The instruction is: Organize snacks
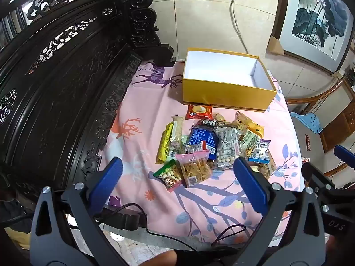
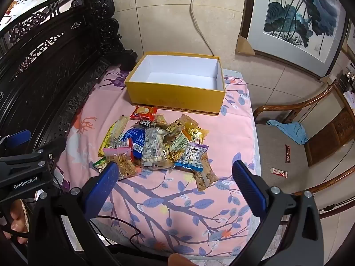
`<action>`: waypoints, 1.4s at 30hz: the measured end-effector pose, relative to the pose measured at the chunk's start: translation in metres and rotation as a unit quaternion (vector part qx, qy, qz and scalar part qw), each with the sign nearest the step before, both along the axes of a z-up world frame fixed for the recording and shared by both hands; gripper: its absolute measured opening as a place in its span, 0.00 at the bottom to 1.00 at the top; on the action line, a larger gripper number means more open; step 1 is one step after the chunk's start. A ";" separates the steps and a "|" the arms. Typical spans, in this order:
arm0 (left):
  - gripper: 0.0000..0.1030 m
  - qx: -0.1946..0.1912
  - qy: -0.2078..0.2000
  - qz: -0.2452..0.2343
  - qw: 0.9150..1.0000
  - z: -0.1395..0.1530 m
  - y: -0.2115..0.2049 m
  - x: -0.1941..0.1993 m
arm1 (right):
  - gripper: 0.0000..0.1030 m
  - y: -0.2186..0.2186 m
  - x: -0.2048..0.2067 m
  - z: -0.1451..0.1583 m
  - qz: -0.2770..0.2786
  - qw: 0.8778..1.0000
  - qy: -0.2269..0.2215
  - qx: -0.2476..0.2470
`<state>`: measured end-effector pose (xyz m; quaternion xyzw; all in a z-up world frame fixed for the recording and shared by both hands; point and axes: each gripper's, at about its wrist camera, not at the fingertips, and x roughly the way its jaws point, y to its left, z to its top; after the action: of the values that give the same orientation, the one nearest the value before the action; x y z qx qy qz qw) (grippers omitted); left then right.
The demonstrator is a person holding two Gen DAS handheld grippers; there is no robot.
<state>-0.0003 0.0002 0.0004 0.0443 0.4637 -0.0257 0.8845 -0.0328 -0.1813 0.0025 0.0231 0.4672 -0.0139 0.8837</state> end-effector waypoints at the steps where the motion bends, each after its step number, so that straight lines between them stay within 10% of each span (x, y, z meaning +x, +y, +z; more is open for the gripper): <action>1: 0.98 0.000 0.000 0.000 1.000 0.000 0.000 0.000 | 0.99 0.000 0.000 0.000 0.000 1.000 0.000 0.000; 42: 0.98 0.004 0.002 -0.001 1.000 -0.001 -0.004 -0.003 | 0.99 -0.001 -0.003 0.002 0.003 1.000 0.001 -0.001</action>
<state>-0.0033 -0.0043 -0.0003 0.0481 0.4659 -0.0248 0.8832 -0.0361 -0.1821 0.0043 0.0204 0.4680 -0.0119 0.8834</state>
